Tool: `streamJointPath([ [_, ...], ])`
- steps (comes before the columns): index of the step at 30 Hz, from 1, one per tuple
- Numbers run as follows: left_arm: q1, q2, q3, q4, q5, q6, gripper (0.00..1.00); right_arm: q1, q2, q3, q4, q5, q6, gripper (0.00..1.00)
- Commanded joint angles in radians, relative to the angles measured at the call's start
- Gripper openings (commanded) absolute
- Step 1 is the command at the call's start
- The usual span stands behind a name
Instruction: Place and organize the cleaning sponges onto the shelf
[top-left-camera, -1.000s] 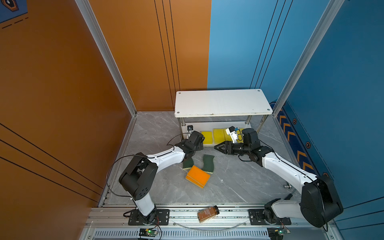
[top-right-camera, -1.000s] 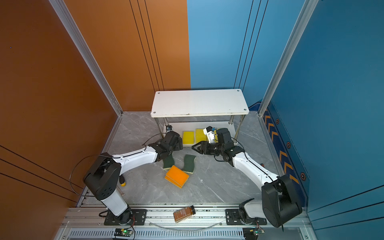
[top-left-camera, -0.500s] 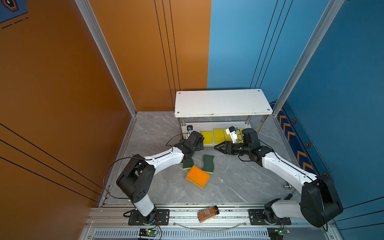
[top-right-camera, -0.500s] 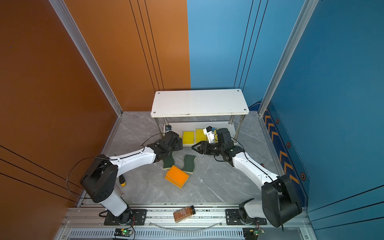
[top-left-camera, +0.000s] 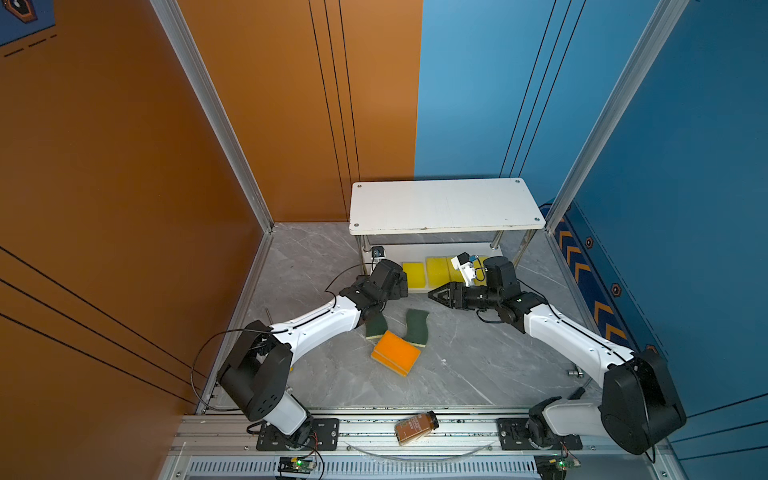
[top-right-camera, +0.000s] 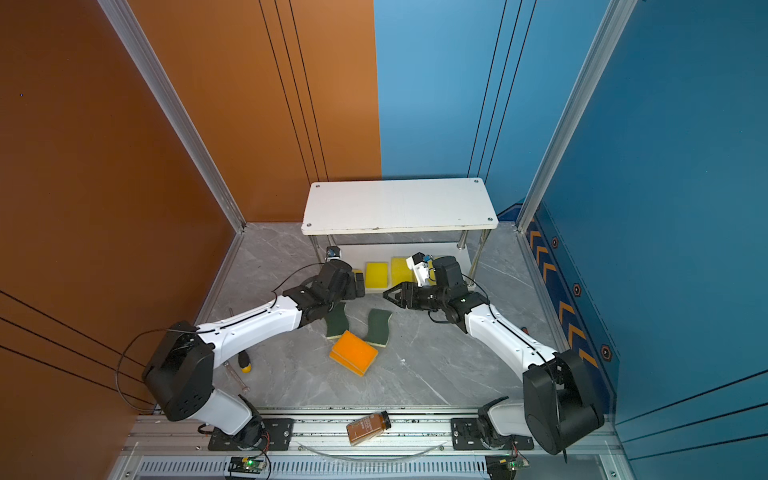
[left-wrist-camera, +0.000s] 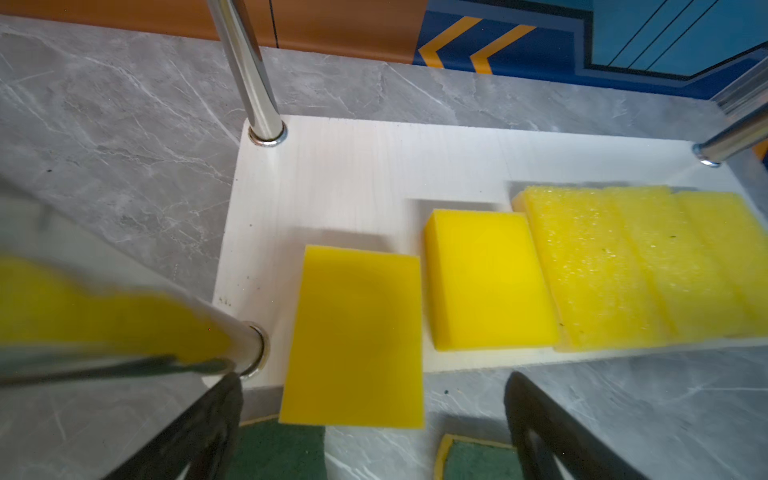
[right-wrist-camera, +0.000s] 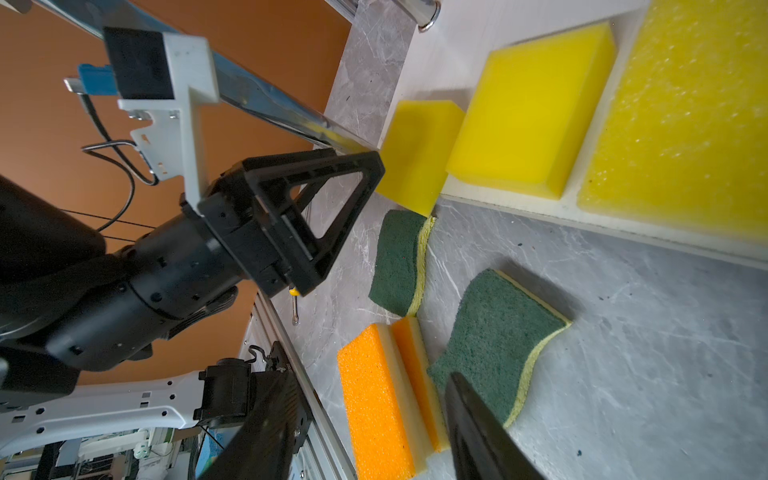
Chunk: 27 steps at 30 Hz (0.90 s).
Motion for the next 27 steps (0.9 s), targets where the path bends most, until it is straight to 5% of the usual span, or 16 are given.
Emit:
streamJointPath([
  [1,-0.016,-0.064,-0.049,-0.048,0.097,-0.029,0.98,0.002,-0.016,-0.004,0.005,-0.013,0.005,0.56],
  [10,-0.030,-0.133,-0.132,-0.071,0.209,-0.105,0.98,0.006,-0.013,-0.004,0.008,-0.012,0.007,0.56],
  [27,-0.008,0.002,-0.112,0.047,0.333,-0.110,0.98,0.001,-0.026,-0.014,0.006,-0.004,0.006,0.57],
])
